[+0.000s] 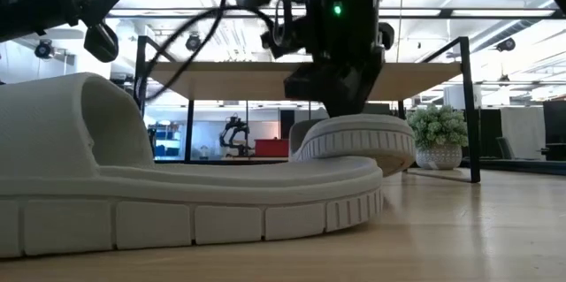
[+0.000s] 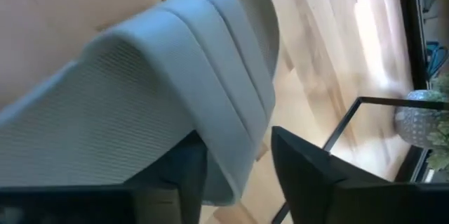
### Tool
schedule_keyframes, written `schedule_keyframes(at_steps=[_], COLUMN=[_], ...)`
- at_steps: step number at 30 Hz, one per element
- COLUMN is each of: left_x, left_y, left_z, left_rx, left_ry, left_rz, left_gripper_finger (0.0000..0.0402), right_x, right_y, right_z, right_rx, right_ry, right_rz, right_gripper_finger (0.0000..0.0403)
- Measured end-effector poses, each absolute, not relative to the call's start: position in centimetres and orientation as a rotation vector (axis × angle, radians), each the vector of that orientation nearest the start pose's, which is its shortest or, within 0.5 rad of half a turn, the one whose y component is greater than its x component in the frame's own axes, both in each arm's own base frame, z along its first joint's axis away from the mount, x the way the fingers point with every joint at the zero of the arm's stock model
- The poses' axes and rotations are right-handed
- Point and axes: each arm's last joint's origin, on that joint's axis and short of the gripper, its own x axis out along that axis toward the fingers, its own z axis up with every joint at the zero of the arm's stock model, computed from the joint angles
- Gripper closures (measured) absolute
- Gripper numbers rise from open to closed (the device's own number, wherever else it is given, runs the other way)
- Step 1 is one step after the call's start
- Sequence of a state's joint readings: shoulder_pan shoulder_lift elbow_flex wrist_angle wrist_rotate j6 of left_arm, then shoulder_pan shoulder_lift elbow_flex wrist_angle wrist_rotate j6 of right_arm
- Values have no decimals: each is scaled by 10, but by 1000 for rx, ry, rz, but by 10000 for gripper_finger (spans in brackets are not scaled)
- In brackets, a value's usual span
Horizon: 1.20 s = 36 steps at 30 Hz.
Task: Pick and place slides into the shelf
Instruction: Move the right gray slipper to the middle of the table, then move the left gray slipper to the middle of the table
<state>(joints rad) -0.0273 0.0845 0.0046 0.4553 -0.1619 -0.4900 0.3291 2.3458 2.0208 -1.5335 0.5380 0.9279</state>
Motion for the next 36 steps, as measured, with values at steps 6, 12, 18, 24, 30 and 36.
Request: schedule_keyframes(at_steps=[6, 12, 18, 24, 30, 36], left_x=[96, 96, 96, 96, 96, 96], left_y=[2, 2, 2, 2, 2, 2], left_z=[201, 201, 201, 201, 201, 201], left_rx=[-519, -519, -519, -519, -519, -519], left_ry=[-400, -399, -400, -400, -400, -400], left_rz=[39, 40, 39, 40, 40, 39], left_gripper_finger=[402, 402, 402, 402, 402, 402], right_x=[412, 407, 400, 415, 434, 466], right_y=[145, 189, 239, 231, 208, 198], right_z=[208, 236, 246, 238, 241, 246], right_rx=[-84, -174, -744, -774, -19, 548], right_ry=[1378, 1349, 1120, 1108, 1232, 1161], right_rz=[-754, -418, -156, -56, 17, 227], right_gripper_finger=[206, 191, 194, 196, 211, 224])
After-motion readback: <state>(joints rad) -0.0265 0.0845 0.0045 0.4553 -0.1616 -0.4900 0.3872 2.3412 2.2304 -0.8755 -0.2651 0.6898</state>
